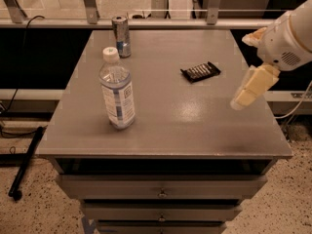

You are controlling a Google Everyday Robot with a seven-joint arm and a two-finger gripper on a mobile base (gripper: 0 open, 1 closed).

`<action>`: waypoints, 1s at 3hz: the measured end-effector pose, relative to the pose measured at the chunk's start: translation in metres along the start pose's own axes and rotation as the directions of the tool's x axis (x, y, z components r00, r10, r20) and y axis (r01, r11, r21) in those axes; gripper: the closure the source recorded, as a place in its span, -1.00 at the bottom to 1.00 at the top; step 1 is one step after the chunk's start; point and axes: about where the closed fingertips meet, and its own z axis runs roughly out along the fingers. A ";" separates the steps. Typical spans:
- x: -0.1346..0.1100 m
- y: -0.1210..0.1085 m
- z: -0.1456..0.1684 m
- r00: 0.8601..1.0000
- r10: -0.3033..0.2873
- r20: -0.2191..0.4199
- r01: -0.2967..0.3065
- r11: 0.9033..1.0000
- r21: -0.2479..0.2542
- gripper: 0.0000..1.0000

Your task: Move rxbar chocolate near blue plastic bottle

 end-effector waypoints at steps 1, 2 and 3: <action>-0.006 -0.043 0.034 0.990 0.062 0.128 -0.068 0.997 0.042 -1.00; -0.006 -0.043 0.034 0.990 0.062 0.128 -0.068 0.997 0.042 -1.00; -0.015 -0.051 0.046 0.973 0.104 0.206 -0.115 0.992 0.043 -1.00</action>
Offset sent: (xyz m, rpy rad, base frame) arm 0.0443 0.0034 -0.0080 0.1134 -0.0491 -0.0304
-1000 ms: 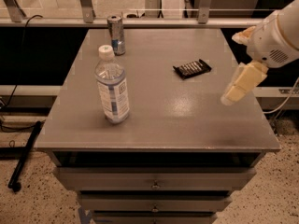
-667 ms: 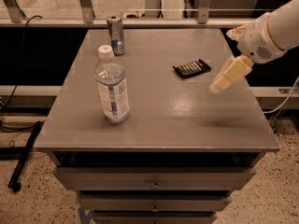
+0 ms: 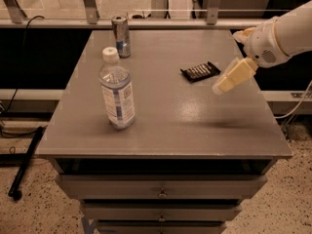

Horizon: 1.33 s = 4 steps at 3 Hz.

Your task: Move rxbar chocolate near blue plastic bottle

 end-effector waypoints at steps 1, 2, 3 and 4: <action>-0.015 -0.008 0.028 0.992 0.058 0.111 -0.058 0.998 -0.005 -1.00; -0.023 -0.017 0.066 0.975 0.123 0.185 -0.120 0.992 -0.027 -1.00; -0.018 -0.022 0.103 0.962 0.160 0.219 -0.157 0.987 -0.035 -1.00; -0.002 -0.029 0.137 0.944 0.219 0.246 -0.215 0.976 -0.040 -1.00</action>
Offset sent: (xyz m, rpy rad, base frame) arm 0.0858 0.0640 -0.0499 0.3484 0.0093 -0.0504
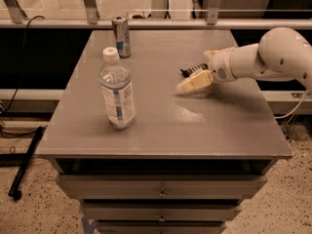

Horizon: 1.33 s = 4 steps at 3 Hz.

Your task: Move rxbar chocolate near blue plastic bottle

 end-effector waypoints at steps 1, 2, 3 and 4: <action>0.012 -0.009 0.010 0.999 0.044 0.018 -0.045 0.999 0.014 -1.00; 0.016 -0.018 0.012 0.996 0.085 0.023 -0.086 0.996 0.024 -0.63; 0.016 -0.025 0.010 0.993 0.111 0.026 -0.112 0.993 0.025 -0.17; 0.007 -0.028 0.004 0.993 0.112 0.043 -0.112 0.994 0.015 0.30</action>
Offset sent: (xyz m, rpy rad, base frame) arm 0.0265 -0.0229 -0.0198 0.0848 0.0571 -0.1076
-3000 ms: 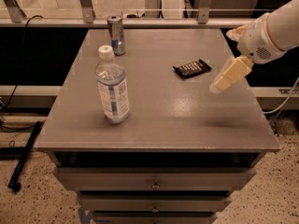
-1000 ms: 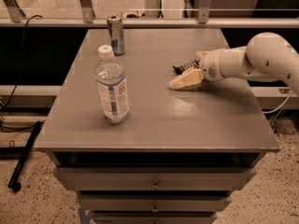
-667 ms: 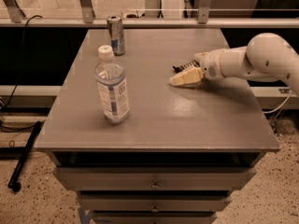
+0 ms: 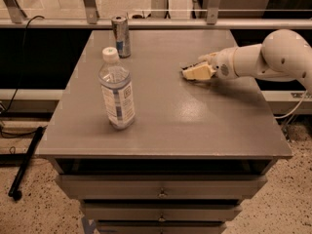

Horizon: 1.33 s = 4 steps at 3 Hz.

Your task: Move rxbar chocolate near blue plastic bottle

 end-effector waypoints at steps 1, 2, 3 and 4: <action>-0.020 0.005 -0.008 0.999 -0.024 0.041 0.025 0.999 -0.025 0.77; -0.047 0.010 -0.018 0.993 -0.085 0.086 0.089 0.995 -0.044 1.00; -0.074 0.016 -0.031 0.980 -0.141 0.138 0.150 0.987 -0.055 1.00; -0.089 0.020 -0.038 0.969 -0.157 0.188 0.172 0.983 -0.066 1.00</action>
Offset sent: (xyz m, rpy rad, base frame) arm -0.0093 0.0129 0.0901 0.0323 -0.1838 0.1411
